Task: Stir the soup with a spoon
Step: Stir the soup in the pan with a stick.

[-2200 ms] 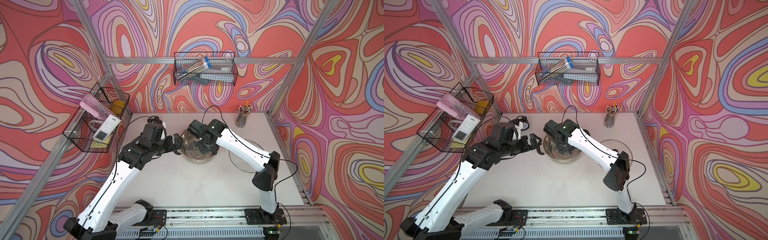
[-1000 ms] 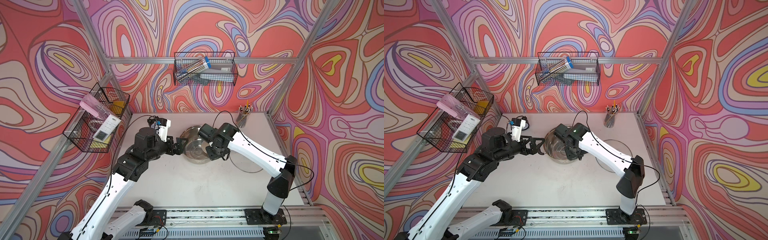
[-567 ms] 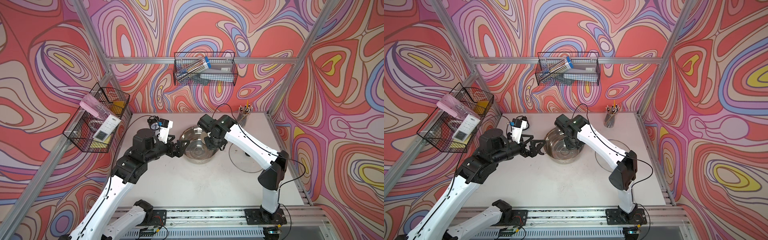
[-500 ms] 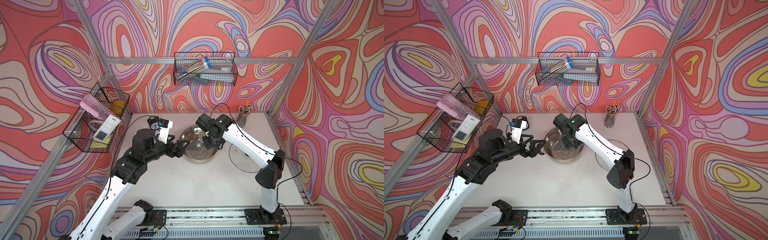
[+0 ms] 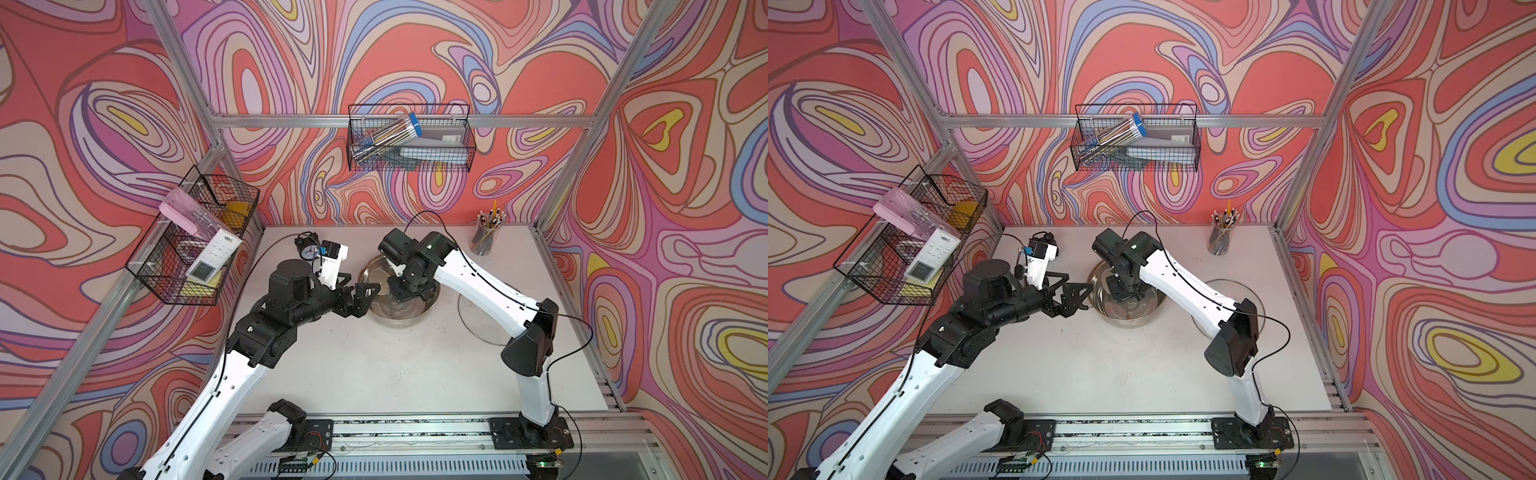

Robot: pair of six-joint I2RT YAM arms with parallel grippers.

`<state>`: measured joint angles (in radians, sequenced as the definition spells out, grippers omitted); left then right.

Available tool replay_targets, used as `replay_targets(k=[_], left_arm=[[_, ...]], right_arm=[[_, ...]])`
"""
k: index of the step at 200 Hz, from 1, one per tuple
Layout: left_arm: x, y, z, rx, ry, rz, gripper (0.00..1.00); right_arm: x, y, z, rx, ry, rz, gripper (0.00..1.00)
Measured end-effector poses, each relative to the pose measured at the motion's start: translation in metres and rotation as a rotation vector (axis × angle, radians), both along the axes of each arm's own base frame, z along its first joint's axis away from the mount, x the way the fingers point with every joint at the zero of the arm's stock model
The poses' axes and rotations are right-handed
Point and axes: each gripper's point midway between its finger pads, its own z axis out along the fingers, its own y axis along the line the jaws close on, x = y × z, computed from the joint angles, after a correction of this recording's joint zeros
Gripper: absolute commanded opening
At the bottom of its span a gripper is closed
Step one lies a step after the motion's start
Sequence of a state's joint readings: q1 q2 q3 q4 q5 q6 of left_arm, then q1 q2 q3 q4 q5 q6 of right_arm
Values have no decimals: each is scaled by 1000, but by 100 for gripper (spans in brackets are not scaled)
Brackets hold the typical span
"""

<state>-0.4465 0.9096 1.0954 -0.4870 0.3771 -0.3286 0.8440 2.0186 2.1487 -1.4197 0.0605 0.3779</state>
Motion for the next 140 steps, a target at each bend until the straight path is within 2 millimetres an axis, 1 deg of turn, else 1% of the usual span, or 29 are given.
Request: replay_targets(k=[17, 35, 68, 91, 118, 140], left_arm=[[0, -1, -2, 0, 3, -4, 99], [0, -1, -1, -3, -1, -6, 99], [1, -2, 1, -8, -12, -7, 99], [1, -2, 1, -8, -13, -7, 99], [1, -2, 1, -8, -12, -7, 99], [1, -2, 1, -8, -13, -7, 99]], right_arm=[[-13, 2, -4, -6, 21, 22, 0], [-25, -3, -5, -13, 40, 32, 0], [-43, -22, 1, -19, 54, 17, 0], [-55, -40, 3, -42, 65, -7, 0], [-59, -62, 1, -104, 57, -45, 0], [-50, -76, 3, -123, 39, -92, 0]])
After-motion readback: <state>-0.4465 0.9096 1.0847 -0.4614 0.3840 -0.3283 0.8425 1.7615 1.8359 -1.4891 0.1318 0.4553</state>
